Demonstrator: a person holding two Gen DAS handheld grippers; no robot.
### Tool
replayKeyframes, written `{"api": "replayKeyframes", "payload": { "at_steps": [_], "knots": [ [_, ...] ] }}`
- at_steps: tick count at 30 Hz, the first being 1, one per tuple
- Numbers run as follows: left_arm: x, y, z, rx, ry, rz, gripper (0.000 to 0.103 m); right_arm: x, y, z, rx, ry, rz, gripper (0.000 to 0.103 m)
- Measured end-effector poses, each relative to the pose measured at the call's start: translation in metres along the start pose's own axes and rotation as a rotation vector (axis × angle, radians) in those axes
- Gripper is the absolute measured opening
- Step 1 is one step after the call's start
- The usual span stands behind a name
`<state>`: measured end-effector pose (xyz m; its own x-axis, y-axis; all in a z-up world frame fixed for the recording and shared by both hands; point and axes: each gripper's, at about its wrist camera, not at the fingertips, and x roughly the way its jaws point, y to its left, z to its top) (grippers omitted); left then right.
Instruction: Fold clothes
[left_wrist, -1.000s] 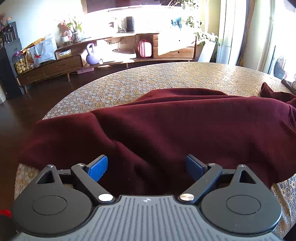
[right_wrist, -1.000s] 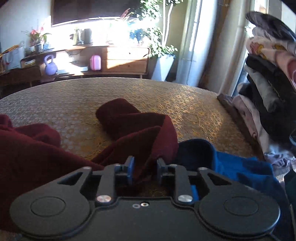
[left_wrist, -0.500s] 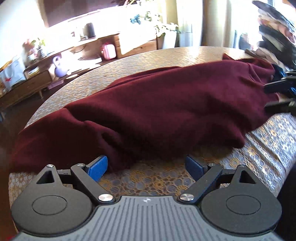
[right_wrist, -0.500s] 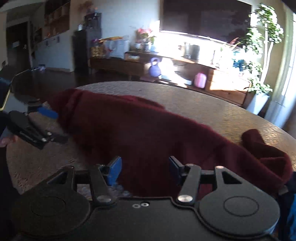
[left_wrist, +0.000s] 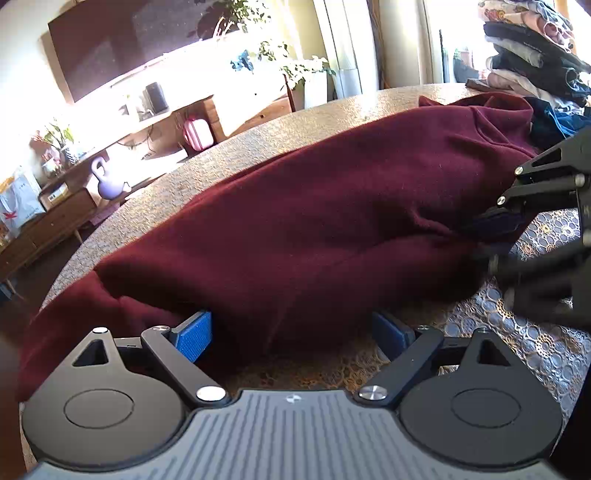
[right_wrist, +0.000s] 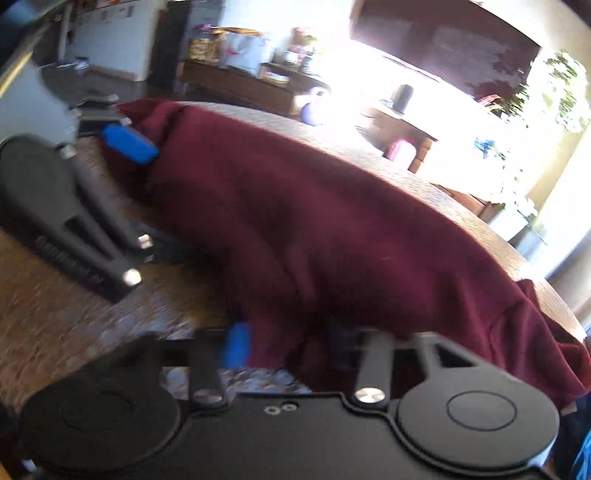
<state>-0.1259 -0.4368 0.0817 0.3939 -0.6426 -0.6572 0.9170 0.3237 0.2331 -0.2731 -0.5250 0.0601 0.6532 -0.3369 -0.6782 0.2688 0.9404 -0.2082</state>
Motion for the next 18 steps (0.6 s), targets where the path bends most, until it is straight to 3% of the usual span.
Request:
{"api": "replayKeyframes", "payload": {
  "at_steps": [6,11,14,16,18],
  "knots": [
    [-0.012,0.001,0.014,-0.02,-0.097,0.044,0.091,-0.017,-0.066,0.045,0.293,-0.074,0.127,0.103],
    [-0.012,0.006,0.036,-0.059,-0.177,0.13,0.091,-0.031,-0.087,0.071,0.351,-0.137,0.162,0.103],
    [-0.002,0.018,0.051,-0.081,-0.164,0.172,0.091,-0.037,-0.087,0.066,0.347,-0.149,0.156,0.103],
    [0.005,0.028,0.059,-0.109,-0.153,0.159,0.083,-0.04,-0.087,0.057,0.337,-0.151,0.141,0.103],
    [0.011,0.041,0.07,-0.164,-0.129,0.093,0.049,-0.044,-0.083,0.045,0.308,-0.156,0.133,0.103]
  ]
}}
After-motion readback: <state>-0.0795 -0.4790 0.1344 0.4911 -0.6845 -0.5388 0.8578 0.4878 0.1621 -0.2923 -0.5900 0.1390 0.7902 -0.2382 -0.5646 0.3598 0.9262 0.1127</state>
